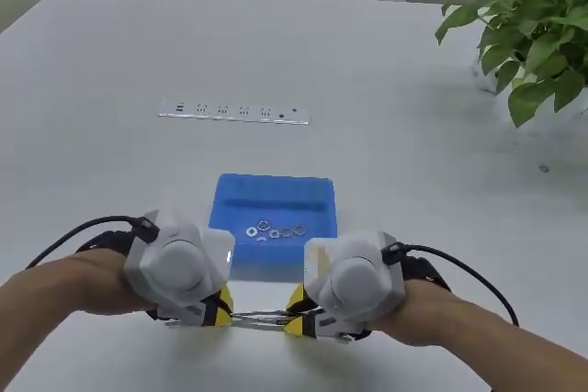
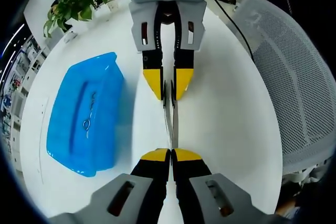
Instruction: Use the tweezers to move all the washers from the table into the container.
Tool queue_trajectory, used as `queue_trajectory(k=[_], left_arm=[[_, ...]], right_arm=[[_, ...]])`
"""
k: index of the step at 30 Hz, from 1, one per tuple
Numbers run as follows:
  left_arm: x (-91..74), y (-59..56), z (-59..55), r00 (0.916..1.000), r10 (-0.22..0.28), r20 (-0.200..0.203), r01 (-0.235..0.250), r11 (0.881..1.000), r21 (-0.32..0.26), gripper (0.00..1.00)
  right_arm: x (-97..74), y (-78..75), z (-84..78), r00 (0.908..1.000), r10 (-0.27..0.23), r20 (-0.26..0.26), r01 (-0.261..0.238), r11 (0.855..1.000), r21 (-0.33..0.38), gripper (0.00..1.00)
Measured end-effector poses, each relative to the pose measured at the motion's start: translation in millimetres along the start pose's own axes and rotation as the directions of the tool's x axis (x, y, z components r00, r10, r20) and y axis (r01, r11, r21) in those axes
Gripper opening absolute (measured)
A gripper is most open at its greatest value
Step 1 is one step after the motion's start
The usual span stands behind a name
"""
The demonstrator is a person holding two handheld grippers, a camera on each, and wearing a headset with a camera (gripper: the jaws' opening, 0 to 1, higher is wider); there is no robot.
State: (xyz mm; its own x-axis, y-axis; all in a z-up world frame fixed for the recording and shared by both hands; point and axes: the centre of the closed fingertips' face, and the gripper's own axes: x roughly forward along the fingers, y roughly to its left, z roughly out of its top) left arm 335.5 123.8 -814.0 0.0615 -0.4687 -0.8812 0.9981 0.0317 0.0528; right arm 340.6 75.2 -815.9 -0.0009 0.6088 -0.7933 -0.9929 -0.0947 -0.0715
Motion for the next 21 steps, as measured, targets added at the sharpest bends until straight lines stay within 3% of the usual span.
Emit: queue_trajectory(k=[3, 12, 18, 21], left_arm=[[1.1, -1.8, -1.6, 0.9999, -0.010, -0.004, 0.010, 1.000, -0.008, 0.06], [-3.0, 1.6, -3.4, 0.9998, 0.018, 0.004, -0.018, 0.999, -0.028, 0.11], [-18.1, 1.7, 0.9, 0.9956, 0.054, 0.076, -0.044, 0.990, -0.134, 0.21], [-29.2, 2.3, 5.8, 0.9880, 0.094, 0.122, -0.069, 0.979, -0.193, 0.28]], right_arm=[[-1.2, -0.9, -1.6, 1.0000, -0.003, 0.000, 0.003, 1.000, 0.020, 0.13], [-4.4, 2.0, -2.9, 0.9998, -0.015, -0.016, 0.015, 1.000, 0.013, 0.21], [-17.3, -2.1, -1.4, 0.9983, -0.059, 0.005, 0.058, 0.995, 0.079, 0.35], [-28.2, -4.0, -1.8, 0.9950, -0.095, 0.028, 0.092, 0.989, 0.119, 0.42]])
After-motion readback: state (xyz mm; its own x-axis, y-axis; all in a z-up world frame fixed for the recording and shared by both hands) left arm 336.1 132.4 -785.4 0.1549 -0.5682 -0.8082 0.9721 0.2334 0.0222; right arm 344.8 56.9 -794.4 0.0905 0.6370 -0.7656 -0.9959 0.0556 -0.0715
